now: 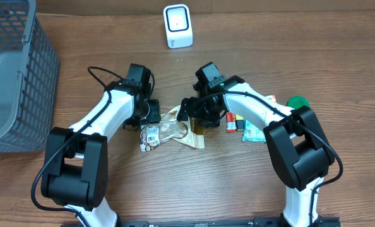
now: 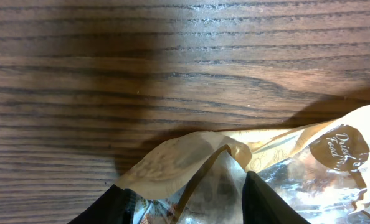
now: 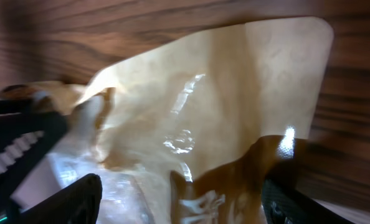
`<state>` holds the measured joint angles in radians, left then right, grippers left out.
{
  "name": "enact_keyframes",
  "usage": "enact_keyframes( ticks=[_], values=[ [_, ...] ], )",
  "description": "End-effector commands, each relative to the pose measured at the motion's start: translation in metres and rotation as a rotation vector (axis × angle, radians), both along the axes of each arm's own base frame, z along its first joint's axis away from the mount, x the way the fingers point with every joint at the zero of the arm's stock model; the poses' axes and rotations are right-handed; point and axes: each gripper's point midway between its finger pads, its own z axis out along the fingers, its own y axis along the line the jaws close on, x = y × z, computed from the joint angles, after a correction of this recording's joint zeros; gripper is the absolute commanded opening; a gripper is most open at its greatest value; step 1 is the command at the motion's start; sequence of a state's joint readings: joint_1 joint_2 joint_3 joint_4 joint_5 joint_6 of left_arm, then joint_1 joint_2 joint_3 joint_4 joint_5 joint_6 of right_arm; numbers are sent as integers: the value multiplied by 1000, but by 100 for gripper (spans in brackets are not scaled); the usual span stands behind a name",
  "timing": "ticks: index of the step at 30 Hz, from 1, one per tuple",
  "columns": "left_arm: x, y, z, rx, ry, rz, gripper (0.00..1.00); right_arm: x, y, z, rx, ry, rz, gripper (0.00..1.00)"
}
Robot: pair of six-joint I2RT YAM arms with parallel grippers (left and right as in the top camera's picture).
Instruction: Scan the item barcode
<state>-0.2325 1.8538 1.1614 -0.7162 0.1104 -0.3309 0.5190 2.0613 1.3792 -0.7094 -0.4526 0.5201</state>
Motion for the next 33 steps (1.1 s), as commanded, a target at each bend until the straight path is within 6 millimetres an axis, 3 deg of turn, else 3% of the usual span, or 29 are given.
enact_keyframes(
  ticks=[1,11,16,19,24,28,33],
  values=[
    [-15,5,-21,34,63,-10,40,-29,4,-20,55,129,0,82],
    [-13,5,-21,32,56,-10,40,-32,26,-15,123,113,24,72],
    [-13,5,-21,32,56,-10,41,-34,45,-4,221,94,77,68],
    [-12,5,-21,31,54,-10,41,-35,50,2,263,89,109,61],
    [-11,4,-21,30,48,-10,41,-34,51,9,317,84,137,38],
    [-11,4,-21,30,48,-10,41,-34,59,28,459,62,214,37],
    [-11,4,-21,30,48,-10,41,-29,59,31,477,45,213,38]
  ],
)
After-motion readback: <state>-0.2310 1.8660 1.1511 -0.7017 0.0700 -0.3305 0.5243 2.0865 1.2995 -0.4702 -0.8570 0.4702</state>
